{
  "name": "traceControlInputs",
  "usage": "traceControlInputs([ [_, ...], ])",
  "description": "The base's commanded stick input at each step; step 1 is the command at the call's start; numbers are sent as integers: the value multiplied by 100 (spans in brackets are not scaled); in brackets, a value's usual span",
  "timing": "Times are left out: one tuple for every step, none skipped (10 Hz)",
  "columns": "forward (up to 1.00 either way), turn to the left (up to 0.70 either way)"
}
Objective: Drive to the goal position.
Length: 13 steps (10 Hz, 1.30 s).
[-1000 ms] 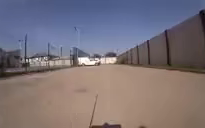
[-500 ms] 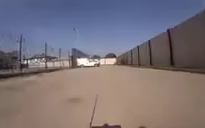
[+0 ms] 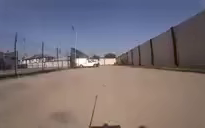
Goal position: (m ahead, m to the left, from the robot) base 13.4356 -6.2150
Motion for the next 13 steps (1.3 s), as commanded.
traceControlInputs([
  [100, 0],
  [100, 0],
  [100, 0],
  [100, 0],
  [100, 0],
  [100, 0],
  [100, 0],
  [100, 0],
  [100, 0],
  [100, 0],
  [100, 0],
  [100, 0],
  [100, 0],
])
